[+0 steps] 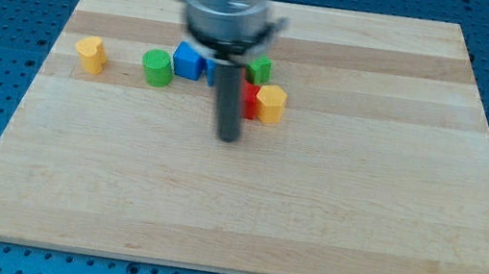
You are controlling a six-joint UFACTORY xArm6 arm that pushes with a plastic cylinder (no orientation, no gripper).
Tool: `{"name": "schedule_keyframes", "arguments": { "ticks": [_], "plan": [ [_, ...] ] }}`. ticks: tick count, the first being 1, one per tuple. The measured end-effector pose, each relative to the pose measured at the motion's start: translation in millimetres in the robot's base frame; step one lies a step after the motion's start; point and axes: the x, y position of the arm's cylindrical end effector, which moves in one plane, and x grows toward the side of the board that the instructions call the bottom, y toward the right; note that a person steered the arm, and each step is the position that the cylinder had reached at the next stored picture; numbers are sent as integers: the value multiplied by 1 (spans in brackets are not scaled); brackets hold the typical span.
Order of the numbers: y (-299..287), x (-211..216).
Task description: Push the green circle into the group of blocks
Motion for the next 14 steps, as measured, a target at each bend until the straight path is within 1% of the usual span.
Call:
{"name": "schedule_keyframes", "arguments": {
  "ticks": [1, 2, 3, 4, 5, 6, 7, 8, 9, 11, 12, 13, 14],
  "plan": [
    [91, -21],
    [102, -61],
    [109, -40],
    [80, 41],
    [-24, 80],
    [-103, 69],
    [-131, 43],
    [-136, 1],
    [-136, -49],
    [-136, -25],
    [-132, -73],
    [-132, -110],
    [-132, -89]
  ]
}}
